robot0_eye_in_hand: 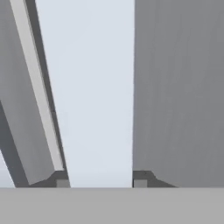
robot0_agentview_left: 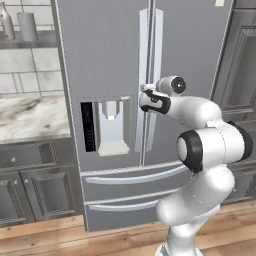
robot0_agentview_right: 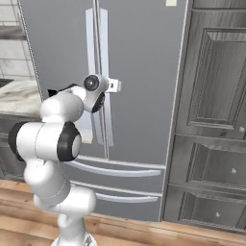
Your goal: There is a bowl on the dining counter. Grab a lemon wedge from the fridge and place it in the bowl. Then get the liquor bottle and glass cup from the cabinet and place them next to the bowl.
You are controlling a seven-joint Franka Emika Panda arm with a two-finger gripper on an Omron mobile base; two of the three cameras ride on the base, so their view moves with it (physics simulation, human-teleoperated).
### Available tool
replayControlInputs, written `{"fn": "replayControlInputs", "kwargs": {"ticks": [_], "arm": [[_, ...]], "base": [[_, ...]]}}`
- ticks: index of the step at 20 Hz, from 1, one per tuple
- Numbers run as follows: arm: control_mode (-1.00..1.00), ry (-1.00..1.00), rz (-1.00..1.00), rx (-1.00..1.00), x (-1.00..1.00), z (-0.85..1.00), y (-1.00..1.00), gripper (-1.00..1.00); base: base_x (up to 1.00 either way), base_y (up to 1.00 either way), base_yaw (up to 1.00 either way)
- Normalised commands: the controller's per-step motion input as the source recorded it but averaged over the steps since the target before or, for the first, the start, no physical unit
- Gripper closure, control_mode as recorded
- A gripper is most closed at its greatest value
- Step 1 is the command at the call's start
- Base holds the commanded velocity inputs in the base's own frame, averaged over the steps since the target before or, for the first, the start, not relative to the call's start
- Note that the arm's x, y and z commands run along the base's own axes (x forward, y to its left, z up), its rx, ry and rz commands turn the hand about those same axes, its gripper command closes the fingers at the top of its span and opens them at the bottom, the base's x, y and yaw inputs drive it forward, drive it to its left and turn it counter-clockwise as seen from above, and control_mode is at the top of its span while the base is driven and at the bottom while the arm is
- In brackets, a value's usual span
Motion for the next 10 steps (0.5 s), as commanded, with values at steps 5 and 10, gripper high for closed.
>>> {"fn": "replayControlInputs", "kwargs": {"ticks": [5, 10], "arm": [[-1.00, -0.03, 0.00, 0.00, -0.74, 0.15, -0.60, 1.00], [-1.00, -0.06, 0.00, 0.00, -0.98, 0.23, -0.81, 1.00]], "base": [[0.00, 0.00, 0.00], [0.00, 0.00, 0.00]]}}
